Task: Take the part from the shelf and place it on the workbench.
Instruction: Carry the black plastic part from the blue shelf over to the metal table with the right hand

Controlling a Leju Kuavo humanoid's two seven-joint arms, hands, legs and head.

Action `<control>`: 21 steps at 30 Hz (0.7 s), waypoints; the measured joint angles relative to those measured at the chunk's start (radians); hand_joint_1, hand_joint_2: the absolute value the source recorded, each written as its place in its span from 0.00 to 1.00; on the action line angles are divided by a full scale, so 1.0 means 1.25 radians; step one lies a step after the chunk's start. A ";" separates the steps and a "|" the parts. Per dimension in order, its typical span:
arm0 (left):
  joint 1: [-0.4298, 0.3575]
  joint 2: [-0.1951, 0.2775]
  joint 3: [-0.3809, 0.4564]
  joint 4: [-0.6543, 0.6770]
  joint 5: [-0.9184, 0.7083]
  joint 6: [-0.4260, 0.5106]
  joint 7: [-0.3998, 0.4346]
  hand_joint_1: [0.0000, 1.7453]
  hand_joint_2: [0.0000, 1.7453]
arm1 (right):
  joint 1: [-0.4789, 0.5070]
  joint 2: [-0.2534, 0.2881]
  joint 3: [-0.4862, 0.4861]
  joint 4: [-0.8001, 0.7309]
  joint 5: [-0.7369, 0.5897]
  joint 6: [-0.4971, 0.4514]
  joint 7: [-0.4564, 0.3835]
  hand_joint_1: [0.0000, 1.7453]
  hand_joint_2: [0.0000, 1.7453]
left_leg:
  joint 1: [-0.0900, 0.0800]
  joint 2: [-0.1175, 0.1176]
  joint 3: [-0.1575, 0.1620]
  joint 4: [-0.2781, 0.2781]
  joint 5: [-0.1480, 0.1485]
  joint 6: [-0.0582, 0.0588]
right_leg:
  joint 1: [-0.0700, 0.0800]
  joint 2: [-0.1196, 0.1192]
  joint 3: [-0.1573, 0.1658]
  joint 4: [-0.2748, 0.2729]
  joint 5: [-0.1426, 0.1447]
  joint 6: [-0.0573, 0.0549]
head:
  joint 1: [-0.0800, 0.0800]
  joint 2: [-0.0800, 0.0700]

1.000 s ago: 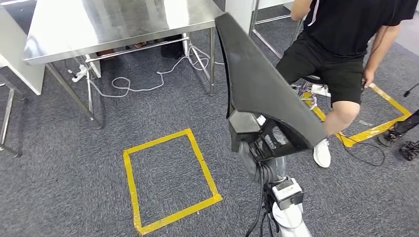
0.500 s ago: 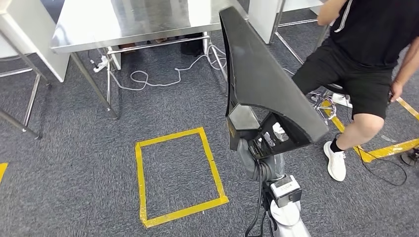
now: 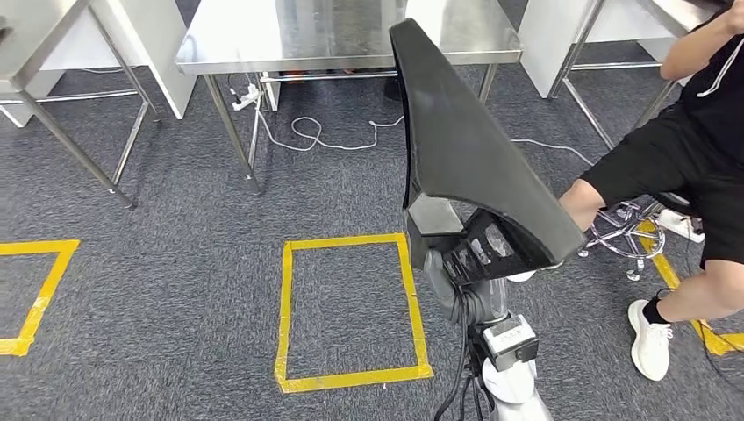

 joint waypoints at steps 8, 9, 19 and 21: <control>0.001 0.000 -0.001 0.000 0.000 0.003 0.001 0.00 1.00 | 0.000 0.002 -0.006 0.000 -0.011 -0.019 0.007 1.00 1.00 | 0.004 0.012 0.001 -0.001 -0.003 0.007 | 0.006 0.010 0.001 -0.003 0.005 -0.011 | -0.001 0.000; 0.001 0.000 -0.001 0.000 0.000 0.003 0.002 0.00 1.00 | 0.000 0.003 -0.007 0.000 -0.013 -0.020 0.007 1.00 1.00 | 0.005 0.013 0.002 -0.002 -0.004 0.005 | 0.006 0.010 0.001 -0.003 0.005 -0.012 | -0.001 0.000; 0.001 -0.001 -0.001 0.000 0.000 0.003 0.012 0.00 1.00 | 0.004 0.006 -0.013 0.000 -0.022 -0.022 0.008 1.00 1.00 | 0.007 0.014 0.002 -0.003 -0.007 -0.015 | 0.010 0.011 0.001 -0.002 0.004 -0.014 | 0.000 0.000; 0.001 -0.001 -0.001 0.000 0.000 0.003 0.012 0.00 1.00 | 0.005 0.007 -0.013 0.000 -0.023 -0.022 0.008 1.00 1.00 | 0.007 0.014 0.002 -0.003 -0.007 -0.015 | 0.010 0.011 0.001 -0.002 0.004 -0.014 | 0.000 0.000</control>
